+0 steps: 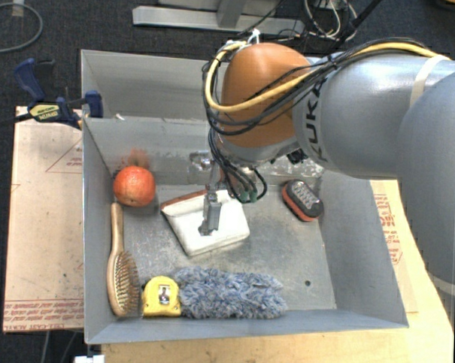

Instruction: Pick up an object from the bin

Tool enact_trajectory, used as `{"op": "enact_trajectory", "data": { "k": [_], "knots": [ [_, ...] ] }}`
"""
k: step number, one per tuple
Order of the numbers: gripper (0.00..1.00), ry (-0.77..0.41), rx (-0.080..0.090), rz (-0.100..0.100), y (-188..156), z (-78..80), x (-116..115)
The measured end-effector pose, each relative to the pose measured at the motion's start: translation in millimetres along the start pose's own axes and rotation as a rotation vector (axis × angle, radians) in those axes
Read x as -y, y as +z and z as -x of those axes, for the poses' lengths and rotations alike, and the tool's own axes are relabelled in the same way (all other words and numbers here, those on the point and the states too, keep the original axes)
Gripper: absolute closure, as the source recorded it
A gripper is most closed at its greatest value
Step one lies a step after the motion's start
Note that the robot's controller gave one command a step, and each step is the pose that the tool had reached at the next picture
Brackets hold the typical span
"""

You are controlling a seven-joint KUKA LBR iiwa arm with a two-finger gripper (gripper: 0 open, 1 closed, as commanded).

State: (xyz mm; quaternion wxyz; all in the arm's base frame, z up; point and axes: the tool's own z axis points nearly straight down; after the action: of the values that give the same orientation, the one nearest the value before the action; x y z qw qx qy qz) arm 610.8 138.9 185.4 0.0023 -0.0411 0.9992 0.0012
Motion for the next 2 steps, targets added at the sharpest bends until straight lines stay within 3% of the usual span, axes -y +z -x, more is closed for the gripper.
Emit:
{"op": "enact_trajectory", "data": {
  "k": [1, 2],
  "knots": [
    [0.0, -0.152, -0.003, 0.001, 25, 5.9, 43],
    [0.0, -0.234, 0.002, 0.0, 43, -7.3, 41]
  ]
}}
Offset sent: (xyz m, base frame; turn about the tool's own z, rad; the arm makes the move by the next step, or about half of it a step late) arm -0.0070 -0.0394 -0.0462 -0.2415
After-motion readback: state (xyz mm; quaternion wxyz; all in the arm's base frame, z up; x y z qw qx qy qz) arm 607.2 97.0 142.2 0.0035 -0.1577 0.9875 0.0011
